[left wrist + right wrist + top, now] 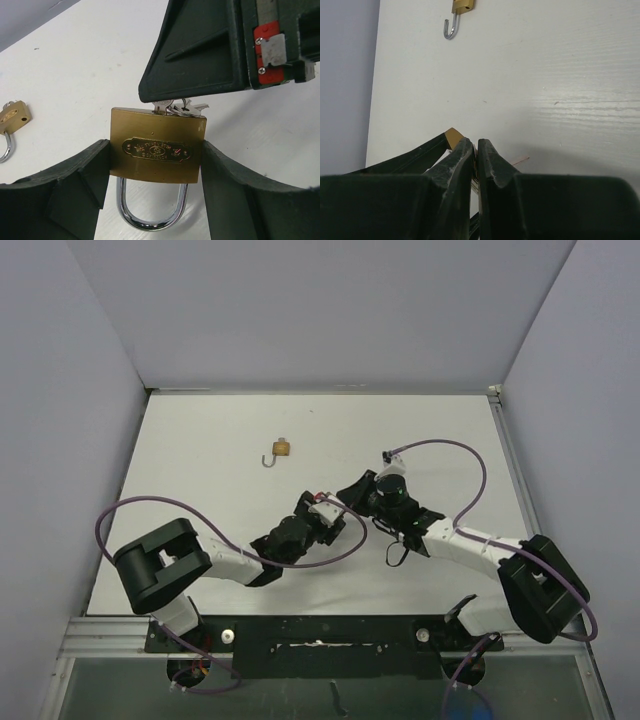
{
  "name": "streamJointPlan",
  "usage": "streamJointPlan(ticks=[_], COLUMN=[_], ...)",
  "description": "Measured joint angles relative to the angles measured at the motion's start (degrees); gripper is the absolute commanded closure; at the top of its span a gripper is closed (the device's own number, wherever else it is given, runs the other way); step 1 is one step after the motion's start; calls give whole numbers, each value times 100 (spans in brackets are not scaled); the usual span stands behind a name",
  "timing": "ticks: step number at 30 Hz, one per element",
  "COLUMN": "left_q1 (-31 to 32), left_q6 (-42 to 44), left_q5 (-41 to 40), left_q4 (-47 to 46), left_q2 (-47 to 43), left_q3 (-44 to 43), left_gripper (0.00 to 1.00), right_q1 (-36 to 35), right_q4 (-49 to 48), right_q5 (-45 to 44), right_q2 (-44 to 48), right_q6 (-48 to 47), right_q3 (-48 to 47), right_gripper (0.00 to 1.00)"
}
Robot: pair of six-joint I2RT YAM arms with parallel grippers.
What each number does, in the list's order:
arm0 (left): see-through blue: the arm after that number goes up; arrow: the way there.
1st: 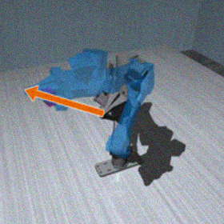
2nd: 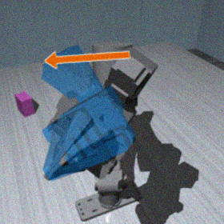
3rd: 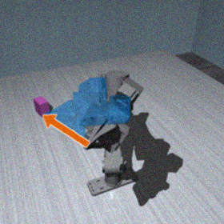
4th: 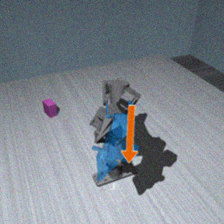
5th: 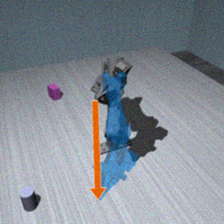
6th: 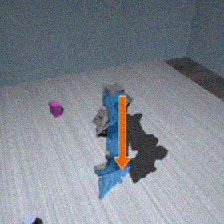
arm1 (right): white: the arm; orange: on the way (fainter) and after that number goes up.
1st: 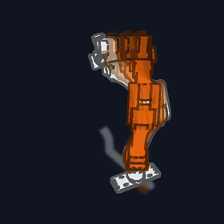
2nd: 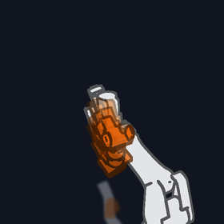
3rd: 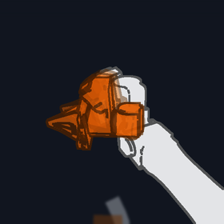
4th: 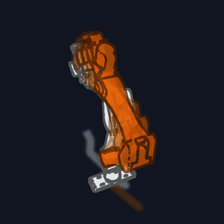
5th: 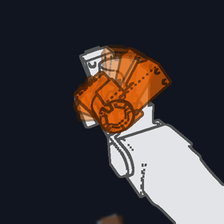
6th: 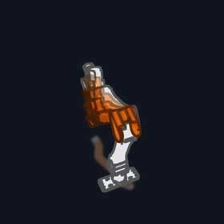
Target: Unlock with the key
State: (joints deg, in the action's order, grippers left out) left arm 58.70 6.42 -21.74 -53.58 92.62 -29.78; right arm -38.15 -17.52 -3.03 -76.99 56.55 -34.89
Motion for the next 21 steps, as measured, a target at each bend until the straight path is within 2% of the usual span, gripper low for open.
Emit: streamJointPlan(ticks=[9, 19, 20, 21], left_q1=[168, 214, 214, 214], left_q6=[240, 337, 334, 332], left_q5=[-387, -542, -549, -549], left_q4=[483, 549, 549, 549], left_q2=[140, 203, 203, 203], left_q3=[-216, -297, -302, -306], left_gripper=[100, 100, 100, 100], right_q1=[72, 118, 131, 142], right_q4=[273, 278, 271, 262], right_q5=[103, 162, 179, 192], right_q2=[-275, -313, -313, -313], right_q6=[247, 308, 310, 317], right_q3=[-144, -155, -155, -155], right_gripper=[100, 100, 97, 89])
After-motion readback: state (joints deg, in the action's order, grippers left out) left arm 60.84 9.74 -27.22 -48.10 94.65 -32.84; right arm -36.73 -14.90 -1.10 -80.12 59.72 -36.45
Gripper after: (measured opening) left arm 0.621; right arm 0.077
